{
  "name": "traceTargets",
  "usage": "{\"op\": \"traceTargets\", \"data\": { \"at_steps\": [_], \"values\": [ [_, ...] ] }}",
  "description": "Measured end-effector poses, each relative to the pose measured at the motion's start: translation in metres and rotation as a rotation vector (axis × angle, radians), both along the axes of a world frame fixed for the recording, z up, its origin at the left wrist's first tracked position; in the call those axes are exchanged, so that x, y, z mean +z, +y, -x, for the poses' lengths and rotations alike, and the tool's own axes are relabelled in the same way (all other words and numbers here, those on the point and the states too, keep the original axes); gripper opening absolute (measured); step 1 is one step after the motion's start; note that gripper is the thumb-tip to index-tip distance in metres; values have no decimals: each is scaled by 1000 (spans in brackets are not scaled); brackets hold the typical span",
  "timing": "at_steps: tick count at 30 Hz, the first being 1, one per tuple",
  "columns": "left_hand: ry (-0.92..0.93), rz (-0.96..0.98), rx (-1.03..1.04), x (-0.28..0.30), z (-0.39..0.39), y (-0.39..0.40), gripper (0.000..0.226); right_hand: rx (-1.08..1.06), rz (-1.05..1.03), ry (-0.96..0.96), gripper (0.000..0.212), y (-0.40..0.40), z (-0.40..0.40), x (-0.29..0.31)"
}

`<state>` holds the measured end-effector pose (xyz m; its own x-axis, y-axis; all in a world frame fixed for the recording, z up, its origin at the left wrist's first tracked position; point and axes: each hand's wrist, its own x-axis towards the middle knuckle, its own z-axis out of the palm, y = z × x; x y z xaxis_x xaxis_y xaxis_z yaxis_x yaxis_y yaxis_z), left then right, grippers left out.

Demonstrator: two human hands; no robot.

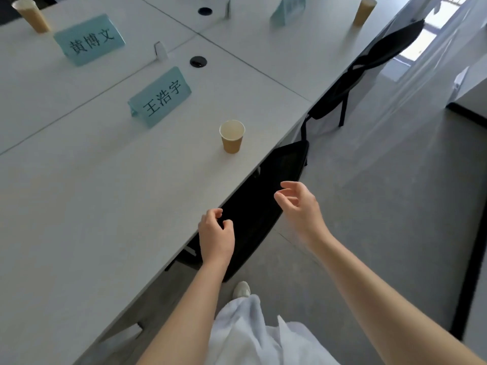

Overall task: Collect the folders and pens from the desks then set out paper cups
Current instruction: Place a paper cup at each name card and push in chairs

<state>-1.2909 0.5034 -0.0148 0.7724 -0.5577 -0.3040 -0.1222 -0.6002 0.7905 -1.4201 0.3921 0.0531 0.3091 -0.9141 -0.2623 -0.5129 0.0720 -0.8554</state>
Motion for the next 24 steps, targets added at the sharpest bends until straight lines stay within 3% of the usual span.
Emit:
{"op": "traceTargets", "data": {
  "at_steps": [13, 24],
  "values": [
    [-39, -123, 112, -31, -22, -124, 56, 316, -150, 41, 55, -155, -66, -37],
    [-223, -432, 214, -62, -34, -193, 66, 826, -131, 115, 86, -254, -132, -77]
  ]
}}
